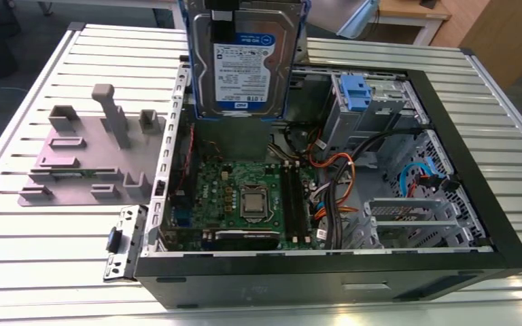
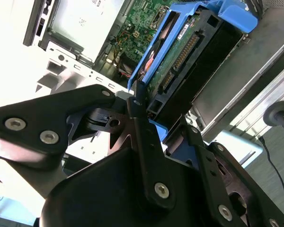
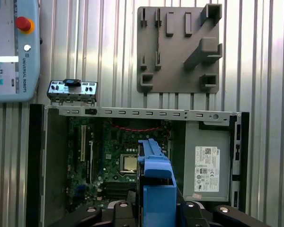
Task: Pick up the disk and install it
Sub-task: 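Pick up the disk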
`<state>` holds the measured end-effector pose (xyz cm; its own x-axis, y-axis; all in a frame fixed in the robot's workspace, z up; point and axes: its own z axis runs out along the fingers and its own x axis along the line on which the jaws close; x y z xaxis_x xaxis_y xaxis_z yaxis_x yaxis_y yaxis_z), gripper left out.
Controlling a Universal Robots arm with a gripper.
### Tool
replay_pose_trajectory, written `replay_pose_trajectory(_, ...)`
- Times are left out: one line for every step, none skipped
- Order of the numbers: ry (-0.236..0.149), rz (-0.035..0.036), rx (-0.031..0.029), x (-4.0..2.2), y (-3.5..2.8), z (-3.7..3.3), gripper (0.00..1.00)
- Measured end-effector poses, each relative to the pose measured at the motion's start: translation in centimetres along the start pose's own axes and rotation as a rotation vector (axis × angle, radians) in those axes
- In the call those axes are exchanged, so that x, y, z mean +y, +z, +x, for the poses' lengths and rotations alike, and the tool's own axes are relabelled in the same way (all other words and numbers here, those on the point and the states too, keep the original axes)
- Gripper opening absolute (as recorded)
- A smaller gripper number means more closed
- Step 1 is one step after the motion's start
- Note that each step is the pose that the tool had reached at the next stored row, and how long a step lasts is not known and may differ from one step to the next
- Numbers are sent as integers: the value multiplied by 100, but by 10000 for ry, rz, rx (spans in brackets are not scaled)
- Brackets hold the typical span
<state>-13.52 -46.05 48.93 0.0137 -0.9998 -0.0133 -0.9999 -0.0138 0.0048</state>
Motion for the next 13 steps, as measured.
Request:
replay_pose_trajectory(0,0,0,-1,0,0,36)
replay_pose_trajectory(0,1,-1,-2,1,0,36)
replay_pose_trajectory(0,1,1,-5,1,0,36)
replay_pose_trajectory(0,1,2,-7,1,0,36)
replay_pose_trajectory(-1,1,3,-11,2,0,36)
replay_pose_trajectory(0,1,3,-15,2,0,36)
replay_pose_trajectory(0,1,4,-18,2,0,36)
replay_pose_trajectory(0,1,4,-22,2,0,36)
replay_pose_trajectory(0,1,4,-26,3,1,36)
replay_pose_trajectory(0,1,4,-31,3,0,36)
replay_pose_trajectory(0,1,5,-34,3,1,36)
replay_pose_trajectory(0,1,4,-39,3,1,36)
replay_pose_trajectory(0,1,5,-43,4,1,36)
